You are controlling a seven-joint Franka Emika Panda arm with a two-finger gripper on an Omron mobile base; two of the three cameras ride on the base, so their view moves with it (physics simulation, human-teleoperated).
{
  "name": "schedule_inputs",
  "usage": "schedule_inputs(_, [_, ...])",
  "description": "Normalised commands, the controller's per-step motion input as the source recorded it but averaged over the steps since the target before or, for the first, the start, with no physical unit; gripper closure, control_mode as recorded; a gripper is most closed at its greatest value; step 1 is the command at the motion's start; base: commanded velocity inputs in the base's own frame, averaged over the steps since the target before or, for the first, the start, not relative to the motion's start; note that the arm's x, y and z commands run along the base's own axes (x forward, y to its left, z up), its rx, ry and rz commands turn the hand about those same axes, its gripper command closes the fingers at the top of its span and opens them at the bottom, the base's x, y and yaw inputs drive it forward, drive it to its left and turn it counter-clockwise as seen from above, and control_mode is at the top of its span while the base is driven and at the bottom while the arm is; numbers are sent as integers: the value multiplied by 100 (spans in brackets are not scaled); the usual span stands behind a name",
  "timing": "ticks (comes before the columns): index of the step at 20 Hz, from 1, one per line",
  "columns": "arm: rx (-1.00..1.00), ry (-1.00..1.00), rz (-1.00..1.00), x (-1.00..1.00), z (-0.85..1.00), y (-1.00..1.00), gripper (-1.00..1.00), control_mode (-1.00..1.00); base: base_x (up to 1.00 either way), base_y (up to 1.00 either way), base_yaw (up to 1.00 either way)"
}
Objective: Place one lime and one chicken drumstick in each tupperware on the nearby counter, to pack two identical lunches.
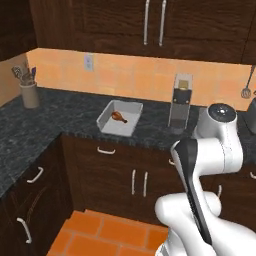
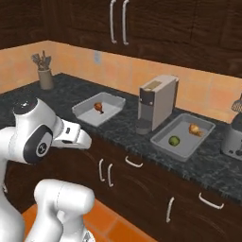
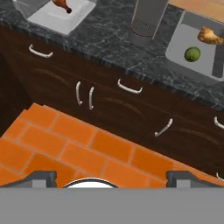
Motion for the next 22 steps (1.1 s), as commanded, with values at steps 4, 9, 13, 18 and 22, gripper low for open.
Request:
schedule_inputs(4, [0, 0, 0, 0, 0, 0, -100, 100, -86, -100, -4])
schedule_inputs(9, [0, 0, 0, 0, 0, 0, -100, 100, -85, -100, -5])
schedule_inputs(13, [0, 0, 0, 0, 0, 0, -100, 100, -78, -100, -8])
schedule_inputs(18, [0, 0, 0, 0, 0, 0, -100, 100, -80, -100, -10])
schedule_inputs(22, [0, 0, 0, 0, 0, 0, -100, 100, -83, -99, -13])
